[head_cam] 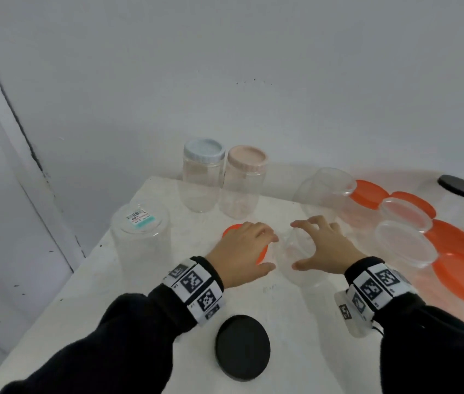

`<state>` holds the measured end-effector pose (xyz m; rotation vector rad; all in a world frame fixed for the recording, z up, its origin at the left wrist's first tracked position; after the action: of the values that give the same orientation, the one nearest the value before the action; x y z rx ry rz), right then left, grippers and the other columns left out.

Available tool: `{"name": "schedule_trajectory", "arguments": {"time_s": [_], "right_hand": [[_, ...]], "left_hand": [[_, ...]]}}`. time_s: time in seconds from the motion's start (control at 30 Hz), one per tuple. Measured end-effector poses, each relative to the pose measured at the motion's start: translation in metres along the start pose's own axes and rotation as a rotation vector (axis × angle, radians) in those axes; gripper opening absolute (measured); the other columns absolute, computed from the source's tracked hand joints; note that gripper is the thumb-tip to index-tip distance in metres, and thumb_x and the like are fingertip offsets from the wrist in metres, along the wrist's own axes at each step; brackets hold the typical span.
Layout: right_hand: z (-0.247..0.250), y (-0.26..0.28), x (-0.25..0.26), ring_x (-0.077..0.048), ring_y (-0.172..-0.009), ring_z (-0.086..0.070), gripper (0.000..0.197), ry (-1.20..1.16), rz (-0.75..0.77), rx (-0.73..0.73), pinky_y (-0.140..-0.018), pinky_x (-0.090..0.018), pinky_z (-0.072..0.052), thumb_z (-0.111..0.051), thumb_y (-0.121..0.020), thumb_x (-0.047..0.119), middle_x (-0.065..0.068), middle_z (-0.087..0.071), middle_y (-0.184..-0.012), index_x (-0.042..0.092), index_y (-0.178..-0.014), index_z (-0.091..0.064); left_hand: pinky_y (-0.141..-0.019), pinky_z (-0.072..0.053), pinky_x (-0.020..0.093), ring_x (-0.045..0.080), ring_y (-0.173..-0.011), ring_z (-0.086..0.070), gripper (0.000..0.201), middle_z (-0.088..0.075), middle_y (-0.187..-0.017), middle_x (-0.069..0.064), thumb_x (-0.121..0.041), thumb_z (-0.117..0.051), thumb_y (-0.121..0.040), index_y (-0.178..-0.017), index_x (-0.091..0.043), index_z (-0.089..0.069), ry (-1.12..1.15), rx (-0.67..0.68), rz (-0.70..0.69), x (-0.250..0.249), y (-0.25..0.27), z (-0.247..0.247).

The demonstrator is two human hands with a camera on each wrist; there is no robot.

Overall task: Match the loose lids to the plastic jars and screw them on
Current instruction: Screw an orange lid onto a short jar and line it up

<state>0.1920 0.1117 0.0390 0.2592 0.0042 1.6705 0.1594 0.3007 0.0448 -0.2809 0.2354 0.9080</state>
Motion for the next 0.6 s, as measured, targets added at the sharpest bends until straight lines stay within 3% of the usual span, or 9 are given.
{"name": "schedule_trajectory", "arguments": {"time_s": [0.2,0.37,0.5,0.6], "right_hand": [[0.006,0.041,-0.025,-0.024,-0.120,-0.034,0.098,-0.120,0.052,-0.112,-0.093,-0.040,-0.047,-0.087,-0.053,0.043,0.000,-0.019,-0.136,0.028,-0.132,-0.029],[0.002,0.069,-0.045,-0.023,-0.112,-0.041,0.091,-0.301,0.050,-0.216,-0.091,-0.026,-0.040,-0.086,-0.059,0.031,0.003,-0.018,-0.126,0.019,-0.127,-0.027],[0.002,0.085,-0.053,-0.011,-0.110,-0.036,0.089,-0.418,0.052,-0.256,-0.091,-0.019,-0.030,-0.084,-0.063,0.034,0.004,-0.022,-0.131,0.031,-0.135,-0.032],[0.000,0.093,-0.057,-0.006,-0.107,-0.036,0.089,-0.467,0.027,-0.284,-0.087,-0.016,-0.030,-0.084,-0.062,0.036,0.007,-0.027,-0.127,0.025,-0.135,-0.034]], "left_hand": [[-0.109,-0.023,0.047,0.026,-0.140,-0.014,0.074,-0.014,-0.154,0.001,-0.051,-0.060,-0.082,-0.143,-0.024,-0.027,-0.243,0.264,0.111,0.020,-0.049,-0.037],[-0.107,-0.016,0.062,0.037,-0.141,-0.001,0.087,0.003,-0.157,0.003,-0.056,-0.063,-0.078,-0.146,-0.034,-0.013,-0.315,0.402,0.281,0.042,-0.058,-0.057],[-0.104,-0.026,0.059,0.039,-0.138,-0.009,0.091,0.001,-0.156,0.005,-0.053,-0.066,-0.075,-0.145,-0.040,-0.009,-0.260,0.428,0.339,0.048,-0.057,-0.058],[-0.103,-0.032,0.054,0.038,-0.135,-0.016,0.090,-0.004,-0.154,0.007,-0.049,-0.069,-0.075,-0.144,-0.040,-0.013,-0.201,0.431,0.358,0.047,-0.059,-0.056]]}}
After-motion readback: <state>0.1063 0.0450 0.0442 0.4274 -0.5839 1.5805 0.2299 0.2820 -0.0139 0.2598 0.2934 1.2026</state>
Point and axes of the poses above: each hand's wrist, its own y-axis away from the middle knuckle, its own z-axis out of the back of the hand, x = y × z, the point moved 3 cm from there along -y, towards the middle knuckle
